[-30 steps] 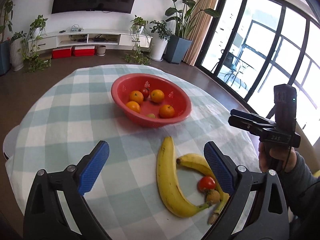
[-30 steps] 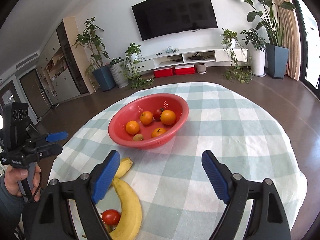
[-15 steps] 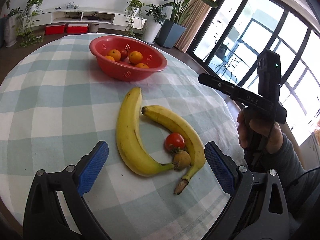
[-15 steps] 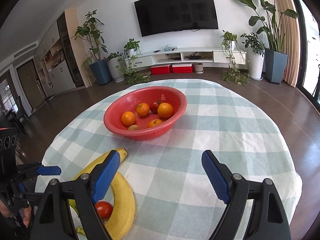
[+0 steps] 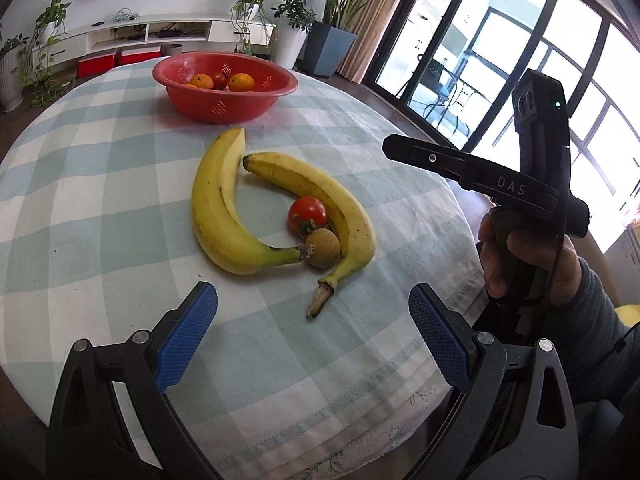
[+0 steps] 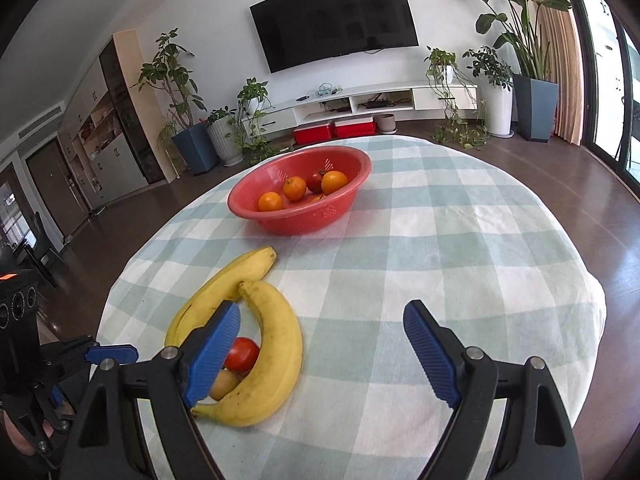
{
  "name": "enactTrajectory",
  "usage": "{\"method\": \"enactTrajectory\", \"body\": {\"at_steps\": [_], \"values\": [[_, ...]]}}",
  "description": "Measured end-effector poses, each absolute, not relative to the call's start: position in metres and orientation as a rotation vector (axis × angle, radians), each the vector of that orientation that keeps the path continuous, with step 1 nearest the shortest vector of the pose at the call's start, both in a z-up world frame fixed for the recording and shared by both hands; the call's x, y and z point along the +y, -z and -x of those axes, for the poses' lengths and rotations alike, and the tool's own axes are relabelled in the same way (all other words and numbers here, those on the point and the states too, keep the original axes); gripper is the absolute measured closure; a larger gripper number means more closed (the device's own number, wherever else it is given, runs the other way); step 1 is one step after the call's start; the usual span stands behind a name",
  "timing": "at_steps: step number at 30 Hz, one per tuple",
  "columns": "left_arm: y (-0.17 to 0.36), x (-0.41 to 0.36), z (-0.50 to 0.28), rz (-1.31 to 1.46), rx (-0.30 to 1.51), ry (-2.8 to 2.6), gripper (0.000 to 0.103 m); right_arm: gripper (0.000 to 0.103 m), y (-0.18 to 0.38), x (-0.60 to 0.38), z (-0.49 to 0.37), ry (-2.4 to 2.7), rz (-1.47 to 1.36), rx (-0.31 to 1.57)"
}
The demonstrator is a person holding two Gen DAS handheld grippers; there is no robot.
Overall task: Organize fruits
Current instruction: 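Withdraw both tools from the basin back toward the bananas, then grasp the brown kiwi with the left tool while the right tool grasps the red tomato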
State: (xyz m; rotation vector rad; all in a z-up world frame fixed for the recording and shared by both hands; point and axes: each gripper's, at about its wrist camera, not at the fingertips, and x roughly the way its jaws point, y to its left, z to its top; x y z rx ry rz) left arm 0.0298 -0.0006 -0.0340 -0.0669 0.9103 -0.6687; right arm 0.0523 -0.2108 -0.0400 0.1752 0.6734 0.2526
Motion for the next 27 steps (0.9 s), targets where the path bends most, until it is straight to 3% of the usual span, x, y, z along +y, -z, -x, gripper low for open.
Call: {"method": "enactTrajectory", "body": {"at_steps": [3, 4, 8, 15, 19, 27], "values": [[0.036, -0.010, -0.027, 0.028, 0.905, 0.672, 0.007, 0.017, 0.044, -0.208, -0.042, -0.268, -0.202, 0.691], [0.035, -0.013, -0.027, 0.020, 0.901, 0.683, 0.012, 0.017, 0.045, -0.209, -0.039, -0.277, -0.217, 0.692], [0.034, -0.028, -0.032, -0.031, 0.901, 0.722, 0.049, 0.017, 0.045, -0.207, -0.030, -0.290, -0.243, 0.688], [0.023, -0.047, -0.065, -0.190, 0.909, 0.758, 0.049, 0.019, 0.046, -0.205, -0.027, -0.302, -0.232, 0.683], [0.024, -0.051, -0.080, -0.269, 0.945, 0.771, 0.060, 0.022, 0.047, -0.207, -0.028, -0.304, -0.243, 0.683], [0.035, -0.059, -0.086, -0.338, 1.008, 0.772, 0.066, 0.025, 0.047, -0.204, -0.028, -0.315, -0.223, 0.686]]}}
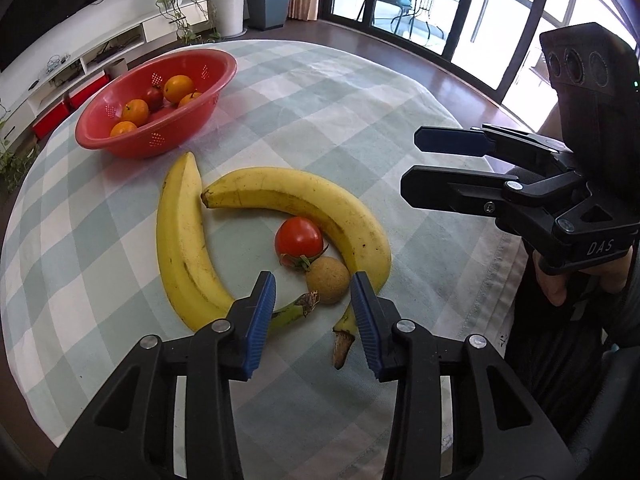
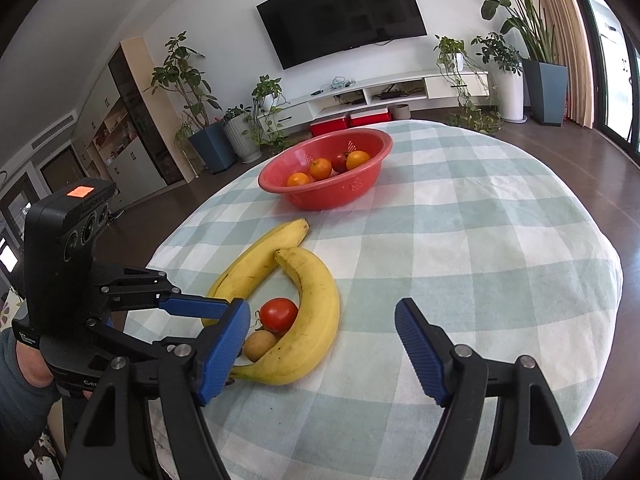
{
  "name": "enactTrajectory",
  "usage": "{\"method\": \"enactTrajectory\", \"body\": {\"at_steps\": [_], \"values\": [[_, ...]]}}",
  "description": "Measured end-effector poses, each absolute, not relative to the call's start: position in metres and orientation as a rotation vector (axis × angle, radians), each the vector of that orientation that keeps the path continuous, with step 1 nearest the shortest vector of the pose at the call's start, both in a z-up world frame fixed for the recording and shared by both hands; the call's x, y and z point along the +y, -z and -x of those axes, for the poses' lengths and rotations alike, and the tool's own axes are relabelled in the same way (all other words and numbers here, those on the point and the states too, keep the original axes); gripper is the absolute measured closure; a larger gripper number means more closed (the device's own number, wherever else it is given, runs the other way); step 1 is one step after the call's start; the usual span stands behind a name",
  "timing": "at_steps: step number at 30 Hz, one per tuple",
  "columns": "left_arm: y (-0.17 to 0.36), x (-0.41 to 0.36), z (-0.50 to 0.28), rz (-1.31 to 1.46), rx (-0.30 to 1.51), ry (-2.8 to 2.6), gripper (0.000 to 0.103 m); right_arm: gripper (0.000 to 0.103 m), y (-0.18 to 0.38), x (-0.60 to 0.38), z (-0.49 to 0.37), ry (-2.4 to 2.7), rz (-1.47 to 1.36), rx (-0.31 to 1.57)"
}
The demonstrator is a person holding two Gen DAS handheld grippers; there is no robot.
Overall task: Organize fruits
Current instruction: 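Grasp the brown kiwi with the left tool while the right tool grasps the red tomato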
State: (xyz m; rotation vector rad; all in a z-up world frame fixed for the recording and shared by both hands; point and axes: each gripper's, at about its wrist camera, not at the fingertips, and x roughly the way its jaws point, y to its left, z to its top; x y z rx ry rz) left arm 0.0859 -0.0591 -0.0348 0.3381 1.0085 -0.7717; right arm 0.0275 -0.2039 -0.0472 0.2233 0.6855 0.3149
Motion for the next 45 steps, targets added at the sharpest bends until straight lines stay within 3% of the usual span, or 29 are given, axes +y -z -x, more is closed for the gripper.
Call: {"method": "enactTrajectory", "body": {"at_steps": [45], "values": [[0.055, -0.074, -0.110, -0.205, 1.184, 0.770, 0.069, 0.028, 0.051, -0.197, -0.025, -0.321, -0.193, 0.703]]}}
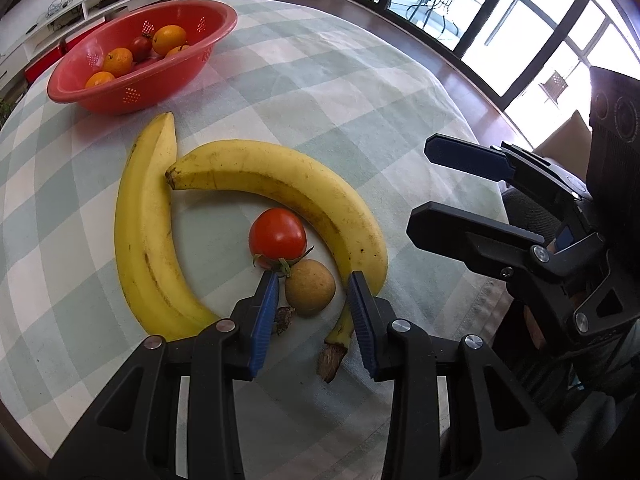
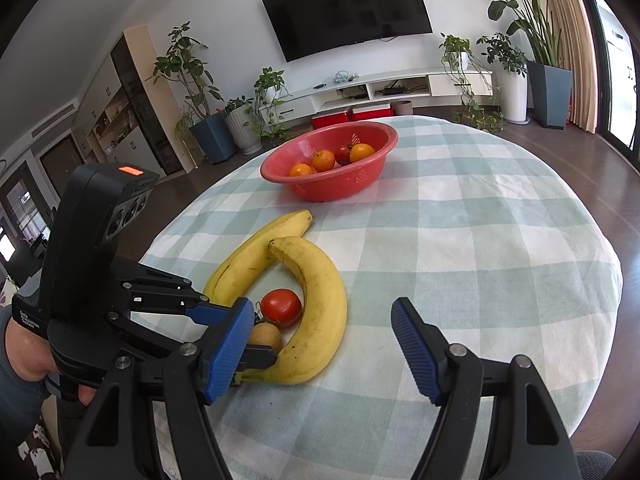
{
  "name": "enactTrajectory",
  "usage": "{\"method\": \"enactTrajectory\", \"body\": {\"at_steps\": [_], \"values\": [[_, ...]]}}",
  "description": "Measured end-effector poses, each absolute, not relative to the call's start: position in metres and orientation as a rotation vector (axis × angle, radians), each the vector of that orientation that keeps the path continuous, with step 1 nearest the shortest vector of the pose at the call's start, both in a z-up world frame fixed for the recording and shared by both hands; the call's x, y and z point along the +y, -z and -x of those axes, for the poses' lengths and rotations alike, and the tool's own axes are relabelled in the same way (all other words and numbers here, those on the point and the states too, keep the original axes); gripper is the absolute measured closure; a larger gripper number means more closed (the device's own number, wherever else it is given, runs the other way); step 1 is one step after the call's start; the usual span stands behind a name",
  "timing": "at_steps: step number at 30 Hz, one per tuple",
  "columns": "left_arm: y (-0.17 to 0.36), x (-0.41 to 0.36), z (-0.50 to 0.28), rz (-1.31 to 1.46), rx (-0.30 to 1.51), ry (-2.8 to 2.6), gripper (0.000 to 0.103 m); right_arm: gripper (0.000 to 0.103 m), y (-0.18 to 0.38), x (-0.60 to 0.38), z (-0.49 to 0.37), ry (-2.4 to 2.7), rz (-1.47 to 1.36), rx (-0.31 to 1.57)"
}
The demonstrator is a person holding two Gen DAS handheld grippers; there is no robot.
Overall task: Organize fruits
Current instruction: 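Grasp the brown kiwi with the left tool while the right tool grasps the red tomato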
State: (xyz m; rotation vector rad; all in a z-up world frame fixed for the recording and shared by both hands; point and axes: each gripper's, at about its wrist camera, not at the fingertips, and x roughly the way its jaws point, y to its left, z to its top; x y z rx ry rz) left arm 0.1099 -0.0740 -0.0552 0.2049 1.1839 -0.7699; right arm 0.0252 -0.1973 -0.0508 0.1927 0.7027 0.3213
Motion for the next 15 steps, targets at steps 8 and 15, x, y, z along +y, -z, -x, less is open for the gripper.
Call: {"method": "enactTrajectory", "body": {"at_steps": [8, 15], "values": [[0.055, -0.072, -0.111, -0.208, 1.177, 0.721, 0.066, 0.028, 0.051, -0.196, -0.024, -0.323, -0.185, 0.707], [0.062, -0.086, -0.103, -0.292, 1.157, 0.721, 0.069, 0.028, 0.050, -0.200, -0.023, -0.315, -0.191, 0.711]]}}
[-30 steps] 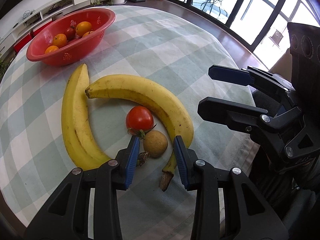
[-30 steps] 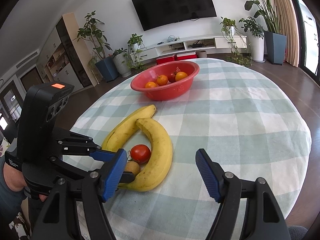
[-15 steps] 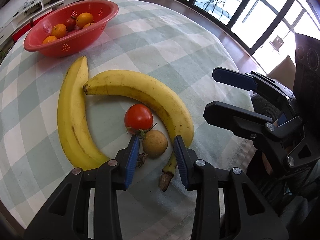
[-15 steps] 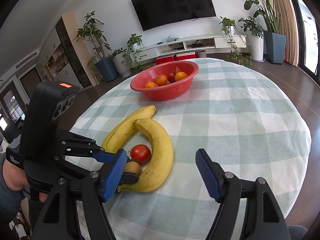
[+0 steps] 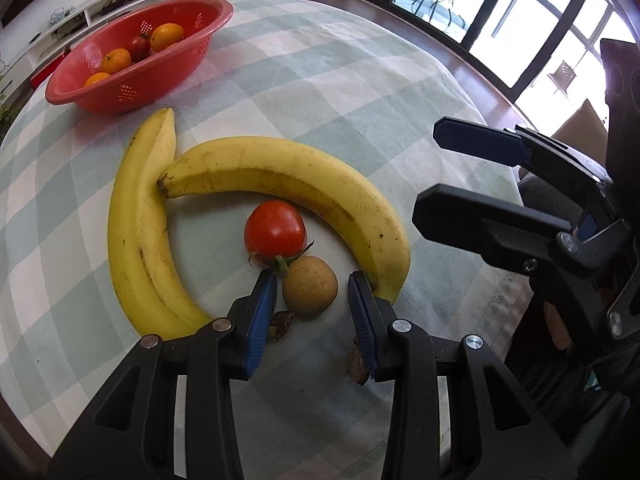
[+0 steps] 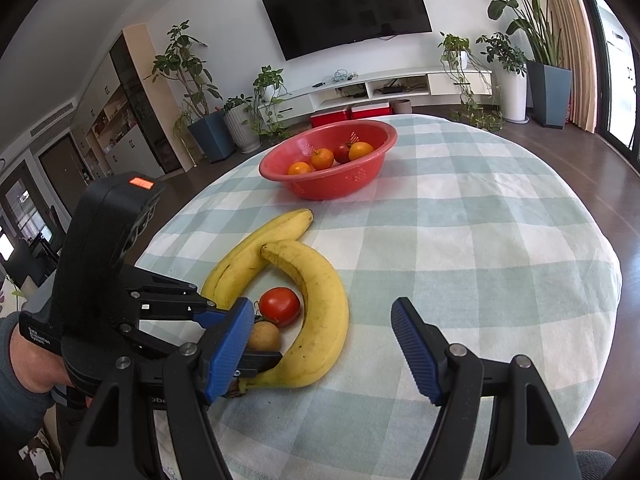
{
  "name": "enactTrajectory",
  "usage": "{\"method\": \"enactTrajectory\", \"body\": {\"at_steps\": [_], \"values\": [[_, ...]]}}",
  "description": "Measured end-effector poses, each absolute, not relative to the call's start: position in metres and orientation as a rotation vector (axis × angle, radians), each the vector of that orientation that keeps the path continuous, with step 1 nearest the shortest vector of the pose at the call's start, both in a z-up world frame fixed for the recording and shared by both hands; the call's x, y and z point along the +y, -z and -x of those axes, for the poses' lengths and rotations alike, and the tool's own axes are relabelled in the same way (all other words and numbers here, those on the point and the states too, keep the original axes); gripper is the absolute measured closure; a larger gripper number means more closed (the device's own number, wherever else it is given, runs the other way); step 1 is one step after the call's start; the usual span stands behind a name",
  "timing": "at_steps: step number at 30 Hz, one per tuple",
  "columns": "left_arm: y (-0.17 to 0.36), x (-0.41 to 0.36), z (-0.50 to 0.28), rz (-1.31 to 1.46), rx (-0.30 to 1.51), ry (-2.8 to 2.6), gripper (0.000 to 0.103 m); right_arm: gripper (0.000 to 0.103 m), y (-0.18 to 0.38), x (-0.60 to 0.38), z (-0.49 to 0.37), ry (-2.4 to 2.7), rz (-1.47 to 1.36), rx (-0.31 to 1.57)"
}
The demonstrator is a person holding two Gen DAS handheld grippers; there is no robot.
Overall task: Organize fruits
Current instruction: 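Grasp the brown kiwi with the left tool while the right tool grasps the red tomato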
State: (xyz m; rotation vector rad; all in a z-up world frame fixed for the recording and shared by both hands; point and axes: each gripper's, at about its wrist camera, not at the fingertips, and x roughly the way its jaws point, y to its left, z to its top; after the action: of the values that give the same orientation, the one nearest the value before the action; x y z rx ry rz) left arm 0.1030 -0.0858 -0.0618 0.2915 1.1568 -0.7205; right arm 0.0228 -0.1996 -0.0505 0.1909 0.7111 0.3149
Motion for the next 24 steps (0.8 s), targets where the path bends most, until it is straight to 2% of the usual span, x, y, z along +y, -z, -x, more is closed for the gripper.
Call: {"method": "enactTrajectory", "body": {"at_steps": [4, 18, 24], "values": [[0.058, -0.080, -0.104, -0.260, 1.137, 0.720, 0.078, 0.028, 0.048, -0.197, -0.025, -0.320, -0.187, 0.717], [0.036, -0.048, -0.082, -0.095, 1.061, 0.735, 0.078, 0.029, 0.030, -0.181, -0.046, -0.406, -0.212, 0.777], [0.024, -0.021, -0.054, -0.024, 1.020, 0.723, 0.078, 0.036, 0.039, -0.166, -0.056, -0.470, -0.246, 0.865]]}}
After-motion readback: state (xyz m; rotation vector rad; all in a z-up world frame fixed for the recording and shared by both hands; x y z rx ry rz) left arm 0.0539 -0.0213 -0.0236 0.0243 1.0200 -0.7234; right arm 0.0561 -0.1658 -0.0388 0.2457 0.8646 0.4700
